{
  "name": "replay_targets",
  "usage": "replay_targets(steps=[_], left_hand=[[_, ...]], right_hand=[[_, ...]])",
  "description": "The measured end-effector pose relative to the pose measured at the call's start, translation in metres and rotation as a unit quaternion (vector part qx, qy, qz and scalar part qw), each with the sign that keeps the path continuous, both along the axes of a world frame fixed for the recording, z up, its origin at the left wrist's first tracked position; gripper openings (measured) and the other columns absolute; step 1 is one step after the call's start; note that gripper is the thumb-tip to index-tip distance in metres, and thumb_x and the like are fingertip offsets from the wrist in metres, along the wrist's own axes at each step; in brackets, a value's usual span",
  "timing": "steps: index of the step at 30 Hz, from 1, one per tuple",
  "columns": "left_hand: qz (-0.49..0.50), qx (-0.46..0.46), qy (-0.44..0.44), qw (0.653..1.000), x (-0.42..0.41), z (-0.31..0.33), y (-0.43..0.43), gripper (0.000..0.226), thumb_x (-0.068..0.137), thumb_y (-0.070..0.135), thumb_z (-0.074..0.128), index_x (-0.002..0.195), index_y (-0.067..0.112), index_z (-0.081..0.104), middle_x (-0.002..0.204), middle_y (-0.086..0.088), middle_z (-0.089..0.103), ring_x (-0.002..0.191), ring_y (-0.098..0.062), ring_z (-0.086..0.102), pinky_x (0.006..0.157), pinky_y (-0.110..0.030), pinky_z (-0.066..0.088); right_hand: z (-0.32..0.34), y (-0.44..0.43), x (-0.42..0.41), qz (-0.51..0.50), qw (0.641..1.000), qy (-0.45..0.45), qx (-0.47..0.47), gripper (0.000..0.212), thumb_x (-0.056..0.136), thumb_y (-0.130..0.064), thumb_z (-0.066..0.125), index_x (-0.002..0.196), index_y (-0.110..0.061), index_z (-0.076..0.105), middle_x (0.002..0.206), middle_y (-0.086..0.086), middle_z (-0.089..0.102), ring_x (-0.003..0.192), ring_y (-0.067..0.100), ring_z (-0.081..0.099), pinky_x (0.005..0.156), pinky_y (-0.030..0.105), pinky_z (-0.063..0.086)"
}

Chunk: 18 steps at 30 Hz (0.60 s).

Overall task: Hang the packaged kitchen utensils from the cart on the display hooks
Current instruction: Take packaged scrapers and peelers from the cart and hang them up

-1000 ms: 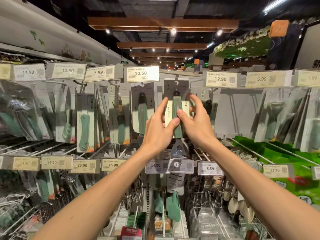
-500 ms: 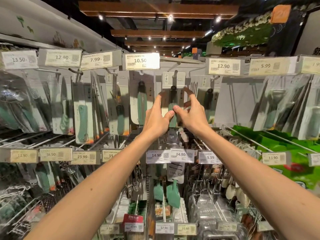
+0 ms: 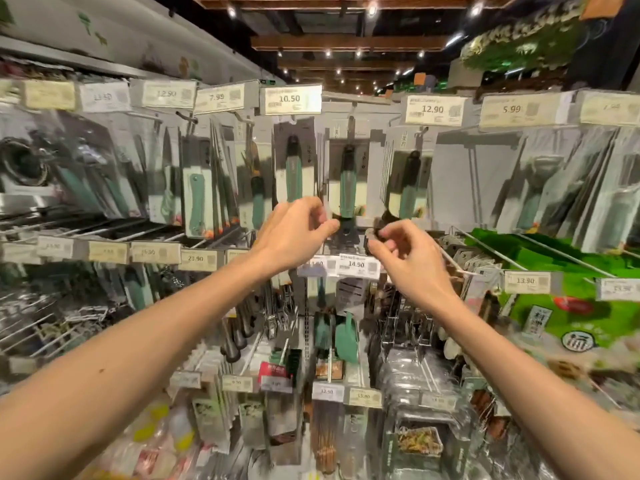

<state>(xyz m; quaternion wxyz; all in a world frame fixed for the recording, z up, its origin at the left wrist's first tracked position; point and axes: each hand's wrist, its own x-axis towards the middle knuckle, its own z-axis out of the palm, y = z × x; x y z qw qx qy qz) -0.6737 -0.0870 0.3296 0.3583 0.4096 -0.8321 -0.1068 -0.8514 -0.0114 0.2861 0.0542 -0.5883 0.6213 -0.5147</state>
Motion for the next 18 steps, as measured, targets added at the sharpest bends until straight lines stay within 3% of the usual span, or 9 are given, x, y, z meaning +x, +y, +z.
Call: replay_targets(steps=[3,5,9,14,16,18], left_hand=[[0.006,-0.027,-0.114,0.993,0.036,-0.017,0.05,0.026,0.095,0.043,0.059,0.077,0.026,0.053,0.063,0.006,0.056,0.055,-0.008,0.049,0.053,-0.022,0.035],[0.021,-0.03,-0.204,0.978,0.064,-0.041,0.087,0.027,0.095,0.047,0.056,0.078,0.027,0.05,0.066,0.007,0.057,0.061,-0.013,0.054,0.053,-0.027,0.034],[0.023,-0.004,-0.342,0.94,0.133,-0.102,0.158,0.027,0.095,0.052,0.049,0.094,0.026,0.056,0.081,0.003,0.064,0.079,-0.025,0.064,0.056,-0.033,0.042],[0.072,0.128,-0.404,0.903,0.229,-0.173,0.228,0.042,0.097,0.058,0.04,0.121,0.027,0.056,0.114,-0.001,0.066,0.11,-0.028,0.063,0.087,-0.043,0.052],[0.101,0.175,-0.422,0.884,0.267,-0.198,0.245,0.043,0.099,0.054,0.043,0.132,0.028,0.049,0.125,0.0,0.062,0.12,-0.026,0.057,0.089,-0.038,0.05],[0.13,0.209,-0.41,0.878,0.306,-0.221,0.256,0.041,0.099,0.052,0.044,0.131,0.026,0.05,0.126,-0.001,0.062,0.122,-0.026,0.056,0.088,-0.038,0.048]], right_hand=[[-0.04,0.054,0.016,0.037,0.999,-0.02,0.02,0.013,0.088,-0.029,0.069,0.092,-0.022,0.059,0.08,0.003,0.062,0.066,0.008,0.051,0.064,0.029,0.048],[-0.077,0.085,0.032,0.059,0.997,-0.016,0.042,0.015,0.086,-0.03,0.071,0.086,-0.025,0.058,0.074,-0.001,0.059,0.064,0.009,0.05,0.063,0.032,0.047],[-0.154,0.137,0.084,0.112,0.986,0.067,0.107,0.021,0.083,-0.03,0.074,0.095,-0.023,0.058,0.076,-0.01,0.05,0.069,0.009,0.049,0.064,0.02,0.037],[-0.237,0.177,0.172,0.215,0.944,0.177,0.175,0.041,0.084,-0.042,0.065,0.116,-0.017,0.058,0.097,0.002,0.057,0.09,0.026,0.061,0.068,0.034,0.05],[-0.259,0.185,0.209,0.241,0.93,0.183,0.211,0.043,0.084,-0.039,0.068,0.119,-0.017,0.056,0.1,0.003,0.057,0.092,0.028,0.061,0.069,0.033,0.051],[-0.28,0.19,0.249,0.277,0.907,0.174,0.264,0.051,0.087,-0.048,0.058,0.125,-0.013,0.056,0.109,0.007,0.057,0.101,0.029,0.059,0.079,0.037,0.052]])
